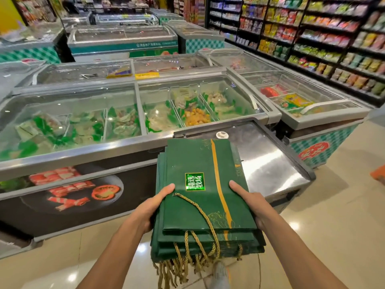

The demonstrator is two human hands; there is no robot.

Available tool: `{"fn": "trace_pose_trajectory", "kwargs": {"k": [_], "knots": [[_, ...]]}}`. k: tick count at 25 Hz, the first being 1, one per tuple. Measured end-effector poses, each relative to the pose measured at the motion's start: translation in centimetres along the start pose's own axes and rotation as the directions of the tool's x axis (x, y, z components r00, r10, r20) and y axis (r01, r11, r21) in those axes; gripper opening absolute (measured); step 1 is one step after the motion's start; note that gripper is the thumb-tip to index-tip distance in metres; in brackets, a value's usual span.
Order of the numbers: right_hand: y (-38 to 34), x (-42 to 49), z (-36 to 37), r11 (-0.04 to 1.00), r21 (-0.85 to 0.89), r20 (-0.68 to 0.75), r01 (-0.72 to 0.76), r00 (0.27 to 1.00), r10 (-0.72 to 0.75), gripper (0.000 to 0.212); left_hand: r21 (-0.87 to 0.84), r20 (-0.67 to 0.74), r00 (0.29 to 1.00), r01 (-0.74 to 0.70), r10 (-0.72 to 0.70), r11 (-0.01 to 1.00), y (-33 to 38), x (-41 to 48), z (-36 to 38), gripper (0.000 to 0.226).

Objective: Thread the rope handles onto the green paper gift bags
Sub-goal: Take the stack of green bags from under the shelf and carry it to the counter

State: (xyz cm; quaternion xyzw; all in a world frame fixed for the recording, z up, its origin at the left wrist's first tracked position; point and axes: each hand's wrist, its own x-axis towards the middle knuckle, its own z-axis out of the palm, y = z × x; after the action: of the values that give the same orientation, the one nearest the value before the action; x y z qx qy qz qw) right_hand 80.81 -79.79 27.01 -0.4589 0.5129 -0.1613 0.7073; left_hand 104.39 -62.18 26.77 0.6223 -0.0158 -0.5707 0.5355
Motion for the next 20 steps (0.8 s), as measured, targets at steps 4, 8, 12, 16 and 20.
{"fn": "trace_pose_trajectory", "kwargs": {"k": [4,8,12,16,20], "knots": [[-4.8,8.9,-0.8,0.999,-0.045,0.076,-0.012,0.997,0.016,0.060,-0.066,-0.068,0.998,-0.006,0.001,0.998,3.6,6.6,2.3,0.069],[-9.5,17.5,-1.5,0.992,-0.113,0.142,-0.049,0.988,0.065,0.058,-0.139,-0.166,0.986,0.004,-0.027,0.990,6.8,12.1,5.1,0.071],[-12.0,24.3,-1.9,0.985,-0.158,0.167,-0.071,0.981,0.097,0.060,-0.192,-0.242,0.969,-0.003,-0.045,0.981,9.5,16.6,7.4,0.070],[-12.9,28.6,-1.9,0.978,-0.182,0.173,-0.101,0.976,0.133,0.061,-0.215,-0.269,0.961,0.013,-0.072,0.977,11.6,19.5,8.5,0.060],[-13.4,30.8,-1.5,0.970,-0.213,0.157,-0.116,0.976,0.152,0.063,-0.213,-0.290,0.950,0.056,-0.117,0.976,13.3,21.0,8.9,0.050]]}}
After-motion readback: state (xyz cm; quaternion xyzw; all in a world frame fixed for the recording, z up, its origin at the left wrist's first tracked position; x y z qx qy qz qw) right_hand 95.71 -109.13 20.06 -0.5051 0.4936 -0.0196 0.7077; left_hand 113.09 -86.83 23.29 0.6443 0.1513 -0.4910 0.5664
